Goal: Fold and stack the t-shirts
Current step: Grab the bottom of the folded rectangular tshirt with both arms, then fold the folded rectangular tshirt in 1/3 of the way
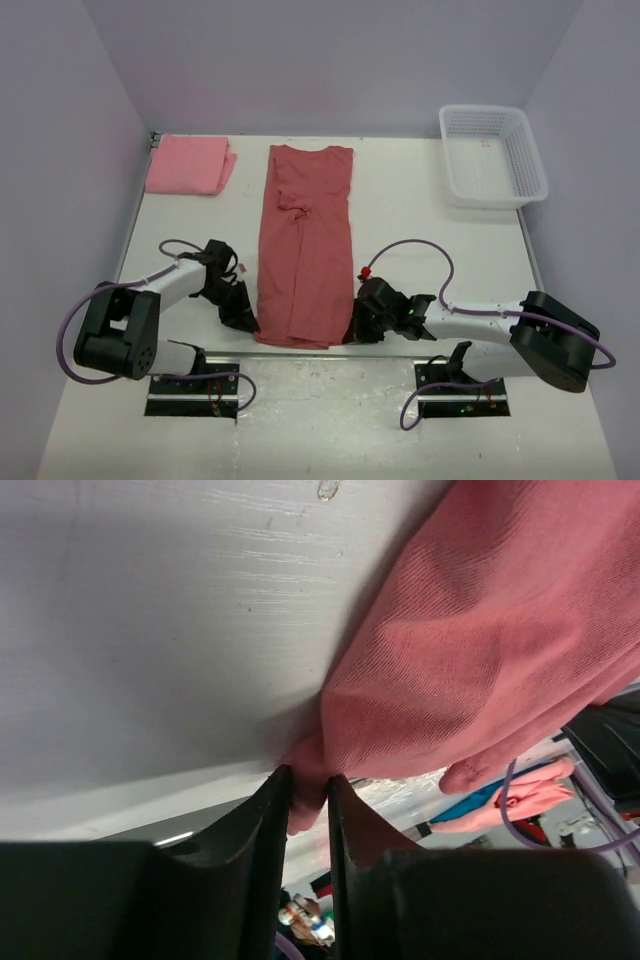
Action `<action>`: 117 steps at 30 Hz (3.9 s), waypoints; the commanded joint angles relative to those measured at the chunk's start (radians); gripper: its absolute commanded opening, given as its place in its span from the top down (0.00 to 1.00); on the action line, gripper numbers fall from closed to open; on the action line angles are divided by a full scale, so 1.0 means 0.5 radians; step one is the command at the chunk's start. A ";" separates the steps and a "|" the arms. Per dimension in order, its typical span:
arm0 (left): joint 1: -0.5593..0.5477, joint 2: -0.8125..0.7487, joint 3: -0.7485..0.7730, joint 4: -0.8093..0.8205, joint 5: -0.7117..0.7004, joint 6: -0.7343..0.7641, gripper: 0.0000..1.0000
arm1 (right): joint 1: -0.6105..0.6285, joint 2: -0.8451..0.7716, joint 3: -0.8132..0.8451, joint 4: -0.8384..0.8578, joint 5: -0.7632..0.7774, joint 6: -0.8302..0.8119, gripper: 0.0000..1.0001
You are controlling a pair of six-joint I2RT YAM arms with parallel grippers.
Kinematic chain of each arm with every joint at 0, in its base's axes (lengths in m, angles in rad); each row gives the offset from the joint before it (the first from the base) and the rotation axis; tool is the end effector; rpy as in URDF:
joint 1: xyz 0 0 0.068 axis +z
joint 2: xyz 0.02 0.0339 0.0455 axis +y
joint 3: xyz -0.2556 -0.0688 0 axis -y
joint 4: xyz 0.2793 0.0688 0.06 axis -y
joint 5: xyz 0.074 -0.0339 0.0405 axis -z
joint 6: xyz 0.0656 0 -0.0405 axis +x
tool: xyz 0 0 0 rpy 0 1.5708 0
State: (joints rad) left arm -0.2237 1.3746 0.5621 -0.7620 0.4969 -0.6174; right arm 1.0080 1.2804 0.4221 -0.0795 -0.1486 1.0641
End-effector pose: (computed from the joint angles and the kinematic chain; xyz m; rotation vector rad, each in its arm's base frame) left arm 0.1933 -0.0760 0.0710 0.5611 -2.8064 0.6606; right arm 0.1289 0.2225 0.0743 0.0103 2.8064 0.8970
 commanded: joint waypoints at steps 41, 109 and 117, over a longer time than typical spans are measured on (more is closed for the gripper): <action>0.012 0.483 1.111 0.376 0.206 -0.195 1.00 | -0.663 0.734 1.781 -1.114 0.497 -1.066 1.00; -0.040 1.343 1.726 1.416 0.804 -0.256 1.00 | -1.230 1.831 3.119 -1.139 -1.058 -1.088 1.00; 0.030 1.405 1.674 1.472 0.841 -0.302 1.00 | -1.252 2.210 3.380 -1.056 -1.540 -0.858 1.00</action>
State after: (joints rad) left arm -0.2306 2.1017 1.3849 -0.1028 0.8543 -0.7395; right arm 0.3908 2.3684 2.0384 -0.6476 -0.7647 0.5659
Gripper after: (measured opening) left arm 0.002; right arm 0.003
